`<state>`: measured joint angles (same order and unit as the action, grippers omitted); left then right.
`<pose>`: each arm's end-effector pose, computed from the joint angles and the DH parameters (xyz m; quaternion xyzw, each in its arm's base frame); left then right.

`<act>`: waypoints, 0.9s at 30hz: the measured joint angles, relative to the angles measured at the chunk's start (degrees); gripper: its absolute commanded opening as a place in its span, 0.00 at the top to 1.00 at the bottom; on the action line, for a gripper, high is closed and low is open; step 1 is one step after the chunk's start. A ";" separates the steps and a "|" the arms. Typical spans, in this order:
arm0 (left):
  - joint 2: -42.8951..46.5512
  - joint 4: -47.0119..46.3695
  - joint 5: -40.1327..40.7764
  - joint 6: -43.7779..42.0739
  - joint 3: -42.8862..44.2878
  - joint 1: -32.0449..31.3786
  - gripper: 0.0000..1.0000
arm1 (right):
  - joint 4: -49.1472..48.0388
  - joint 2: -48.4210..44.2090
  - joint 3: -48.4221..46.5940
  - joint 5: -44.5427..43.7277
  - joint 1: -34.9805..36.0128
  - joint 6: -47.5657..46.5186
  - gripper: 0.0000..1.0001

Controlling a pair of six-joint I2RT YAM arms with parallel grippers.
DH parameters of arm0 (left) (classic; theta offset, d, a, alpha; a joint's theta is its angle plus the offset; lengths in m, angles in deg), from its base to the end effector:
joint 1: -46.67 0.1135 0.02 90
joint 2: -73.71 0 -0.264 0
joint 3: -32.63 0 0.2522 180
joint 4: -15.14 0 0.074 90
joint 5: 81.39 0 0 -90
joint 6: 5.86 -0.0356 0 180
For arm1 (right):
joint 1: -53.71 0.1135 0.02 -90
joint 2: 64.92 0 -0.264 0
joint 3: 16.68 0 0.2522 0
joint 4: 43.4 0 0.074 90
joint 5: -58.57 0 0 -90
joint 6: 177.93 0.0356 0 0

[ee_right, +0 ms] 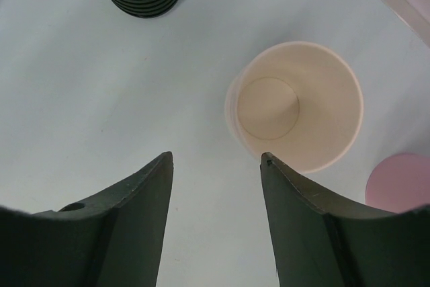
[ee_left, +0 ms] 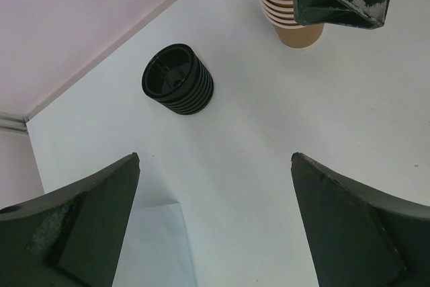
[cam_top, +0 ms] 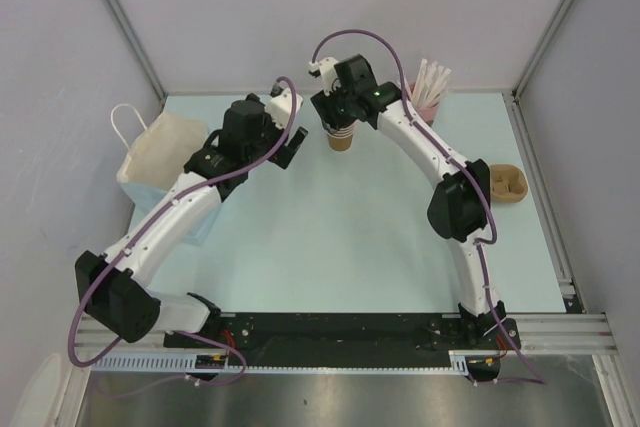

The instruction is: Pack the takeout coffee

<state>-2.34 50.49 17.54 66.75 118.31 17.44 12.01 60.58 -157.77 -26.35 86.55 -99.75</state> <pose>0.2674 -0.1433 0.3645 0.2960 0.7917 0.0109 0.5343 0.4186 0.2740 0.3261 -0.3611 0.8298 0.1167 0.4092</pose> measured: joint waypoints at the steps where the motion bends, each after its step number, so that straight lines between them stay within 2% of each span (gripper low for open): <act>1: -0.22 0.07 0.00 0.02 0.09 0.00 0.01 | -0.20 0.48 0.00 0.13 -0.09 -0.20 0.48; 6: -1.31 0.44 -0.02 0.46 0.31 0.00 0.00 | -0.22 2.95 -1.42 0.37 -0.37 -1.01 0.58; 9: -1.75 0.81 0.00 0.61 0.70 0.00 0.00 | -0.37 4.22 -2.69 0.39 -0.48 -1.33 0.61; 25: -1.97 1.27 -0.02 0.87 1.31 0.00 0.00 | -1.31 5.29 -2.91 -0.35 -0.61 -2.64 0.65; 27: -1.97 1.29 -0.02 0.87 1.31 0.00 0.00 | -1.31 5.38 -2.91 -0.66 -0.63 -2.97 0.68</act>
<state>-4.30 51.78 17.52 67.63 119.62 17.44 10.69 65.95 -160.68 -27.01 85.91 -102.72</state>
